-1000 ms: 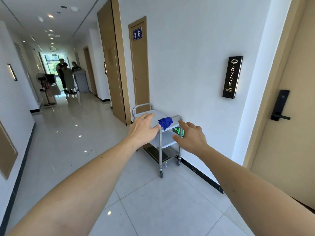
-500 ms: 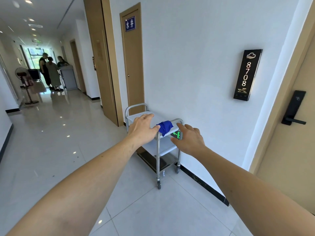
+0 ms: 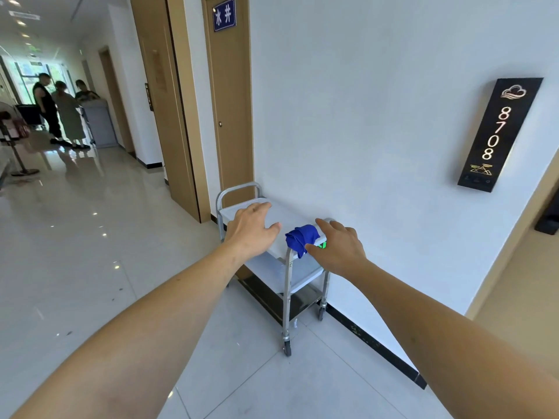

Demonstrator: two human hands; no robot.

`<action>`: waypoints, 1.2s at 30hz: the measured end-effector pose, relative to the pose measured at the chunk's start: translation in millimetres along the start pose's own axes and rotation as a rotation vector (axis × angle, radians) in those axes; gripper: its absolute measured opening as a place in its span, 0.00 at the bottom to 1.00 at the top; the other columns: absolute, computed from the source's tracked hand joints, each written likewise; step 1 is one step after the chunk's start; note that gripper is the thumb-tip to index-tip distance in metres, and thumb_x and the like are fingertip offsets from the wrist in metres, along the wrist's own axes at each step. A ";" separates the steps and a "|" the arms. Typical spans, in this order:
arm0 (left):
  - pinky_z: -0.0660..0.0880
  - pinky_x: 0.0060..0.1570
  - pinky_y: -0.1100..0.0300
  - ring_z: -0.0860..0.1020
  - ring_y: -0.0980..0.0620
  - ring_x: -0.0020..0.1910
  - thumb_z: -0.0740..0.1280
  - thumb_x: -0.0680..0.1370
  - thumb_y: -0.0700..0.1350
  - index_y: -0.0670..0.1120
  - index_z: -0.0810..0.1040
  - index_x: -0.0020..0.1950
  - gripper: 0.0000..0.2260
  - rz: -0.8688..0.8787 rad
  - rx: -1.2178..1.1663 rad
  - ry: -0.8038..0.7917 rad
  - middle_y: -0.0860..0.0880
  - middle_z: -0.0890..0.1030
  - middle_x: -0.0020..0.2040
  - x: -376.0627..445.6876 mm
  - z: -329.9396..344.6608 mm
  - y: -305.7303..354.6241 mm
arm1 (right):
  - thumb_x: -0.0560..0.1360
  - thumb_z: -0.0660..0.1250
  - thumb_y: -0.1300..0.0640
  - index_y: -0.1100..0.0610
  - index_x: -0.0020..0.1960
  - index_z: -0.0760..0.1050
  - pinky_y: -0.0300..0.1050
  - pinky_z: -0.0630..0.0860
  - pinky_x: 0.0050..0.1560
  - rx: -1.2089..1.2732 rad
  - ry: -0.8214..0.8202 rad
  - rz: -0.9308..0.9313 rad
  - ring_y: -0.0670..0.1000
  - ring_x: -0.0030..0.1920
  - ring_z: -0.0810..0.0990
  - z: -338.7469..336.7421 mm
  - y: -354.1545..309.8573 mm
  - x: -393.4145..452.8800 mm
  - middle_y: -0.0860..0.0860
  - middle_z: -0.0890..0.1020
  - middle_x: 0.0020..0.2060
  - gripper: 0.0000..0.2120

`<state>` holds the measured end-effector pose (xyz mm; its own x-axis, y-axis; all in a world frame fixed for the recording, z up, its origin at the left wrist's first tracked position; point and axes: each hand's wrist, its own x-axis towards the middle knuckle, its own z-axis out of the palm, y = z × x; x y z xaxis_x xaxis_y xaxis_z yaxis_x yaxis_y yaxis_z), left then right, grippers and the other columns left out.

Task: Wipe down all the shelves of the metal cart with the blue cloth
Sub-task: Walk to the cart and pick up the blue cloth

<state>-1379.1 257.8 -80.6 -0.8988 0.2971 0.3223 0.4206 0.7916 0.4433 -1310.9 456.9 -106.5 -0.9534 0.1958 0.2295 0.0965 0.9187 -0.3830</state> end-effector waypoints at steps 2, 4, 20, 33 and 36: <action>0.63 0.70 0.44 0.61 0.45 0.75 0.61 0.79 0.57 0.50 0.61 0.77 0.28 -0.006 -0.008 -0.022 0.50 0.63 0.77 15.9 12.2 -11.4 | 0.77 0.65 0.42 0.48 0.77 0.61 0.59 0.71 0.64 0.002 -0.011 -0.001 0.63 0.69 0.65 12.2 0.8 19.4 0.54 0.70 0.71 0.31; 0.64 0.70 0.43 0.61 0.45 0.75 0.61 0.79 0.57 0.50 0.62 0.77 0.28 -0.014 -0.013 -0.038 0.50 0.63 0.77 33.0 25.4 -22.0 | 0.77 0.65 0.42 0.49 0.77 0.60 0.58 0.71 0.63 0.011 -0.026 -0.004 0.63 0.68 0.65 25.7 2.3 38.9 0.53 0.71 0.70 0.31; 0.63 0.70 0.43 0.61 0.45 0.74 0.60 0.79 0.58 0.50 0.62 0.77 0.28 -0.022 0.062 -0.148 0.49 0.63 0.77 226.3 154.8 -55.0 | 0.77 0.64 0.43 0.50 0.75 0.62 0.57 0.73 0.58 0.043 -0.118 0.035 0.62 0.67 0.67 114.5 86.3 235.3 0.54 0.72 0.67 0.29; 0.67 0.68 0.45 0.63 0.46 0.73 0.61 0.79 0.57 0.50 0.62 0.76 0.27 -0.101 0.095 -0.279 0.49 0.65 0.76 341.5 250.9 -92.8 | 0.78 0.62 0.43 0.50 0.75 0.63 0.58 0.72 0.62 0.036 -0.290 0.105 0.64 0.65 0.69 187.0 142.1 355.9 0.55 0.71 0.68 0.28; 0.66 0.69 0.44 0.63 0.45 0.74 0.60 0.80 0.57 0.49 0.62 0.76 0.27 -0.105 0.071 -0.314 0.49 0.65 0.76 355.5 268.4 -110.2 | 0.78 0.62 0.43 0.50 0.72 0.64 0.58 0.72 0.62 0.039 -0.336 0.135 0.63 0.64 0.70 208.3 143.3 373.9 0.55 0.71 0.68 0.26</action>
<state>-1778.1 419.5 -239.3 -0.9354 0.3535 -0.0004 0.3242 0.8583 0.3977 -1713.2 590.4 -262.0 -0.9743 0.1846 -0.1292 0.2226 0.8772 -0.4254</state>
